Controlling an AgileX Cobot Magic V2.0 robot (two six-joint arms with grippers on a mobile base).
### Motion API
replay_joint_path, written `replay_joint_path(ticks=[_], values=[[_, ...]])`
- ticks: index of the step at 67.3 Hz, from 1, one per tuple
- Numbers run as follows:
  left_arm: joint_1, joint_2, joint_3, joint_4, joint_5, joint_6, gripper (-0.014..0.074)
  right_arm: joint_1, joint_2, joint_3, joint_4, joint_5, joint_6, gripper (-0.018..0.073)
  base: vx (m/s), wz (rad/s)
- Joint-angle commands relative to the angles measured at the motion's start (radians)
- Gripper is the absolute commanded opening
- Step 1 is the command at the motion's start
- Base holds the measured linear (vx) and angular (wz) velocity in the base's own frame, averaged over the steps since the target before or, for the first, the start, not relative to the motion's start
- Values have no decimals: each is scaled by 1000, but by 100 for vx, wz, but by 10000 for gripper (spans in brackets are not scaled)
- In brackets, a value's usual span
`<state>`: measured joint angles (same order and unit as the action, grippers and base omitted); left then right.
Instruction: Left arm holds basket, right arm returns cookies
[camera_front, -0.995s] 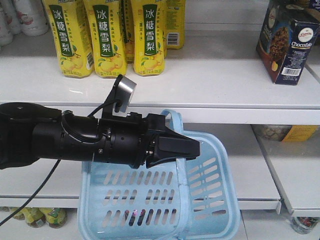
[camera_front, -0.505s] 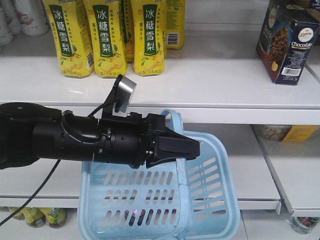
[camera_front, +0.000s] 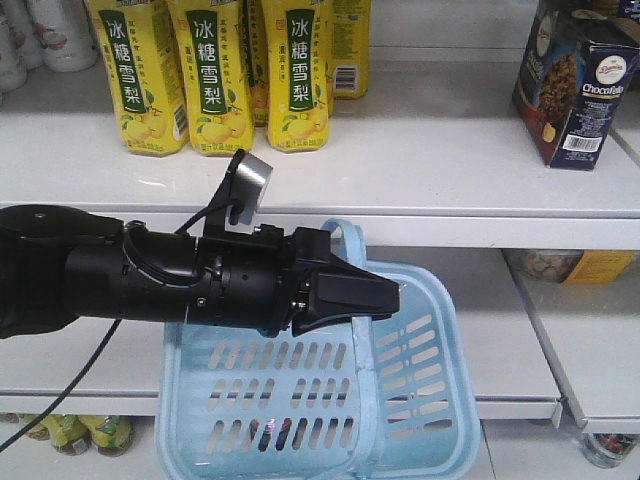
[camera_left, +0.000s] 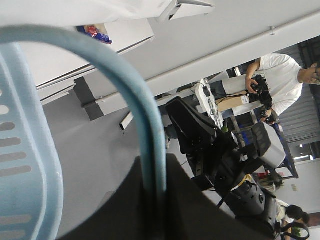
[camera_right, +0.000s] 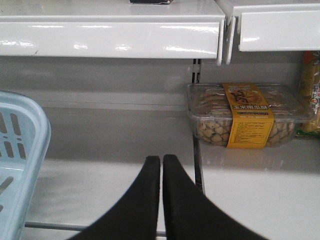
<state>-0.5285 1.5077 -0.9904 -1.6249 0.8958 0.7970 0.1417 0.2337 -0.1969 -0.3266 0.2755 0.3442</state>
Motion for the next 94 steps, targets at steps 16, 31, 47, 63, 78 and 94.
replay_joint_path(ticks=[16, 31, 47, 63, 78, 94], values=[[-68, -315, 219, 45, -220, 34, -6, -4, 7, -26, -16, -75, -10, -8, 0, 0], [-111, -634, 529, 228, -499, -38, -6, -4, 7, -26, -16, -75, -10, -8, 0, 0], [-98, -947, 779, 750, -766, -381, -6, -4, 7, -26, -16, -75, -9, -8, 0, 1], [49, -1194, 934, 1284, -875, -680, -6, -4, 7, -26, -16, -75, -9, -8, 0, 0], [342, -1361, 997, 1438, -819, -700, -6, -4, 7, -26, -16, -75, -9, -8, 0, 0], [539, -1509, 998, 1525, -774, -700, -6, -4, 7, -26, -16, -75, -9, -8, 0, 0]])
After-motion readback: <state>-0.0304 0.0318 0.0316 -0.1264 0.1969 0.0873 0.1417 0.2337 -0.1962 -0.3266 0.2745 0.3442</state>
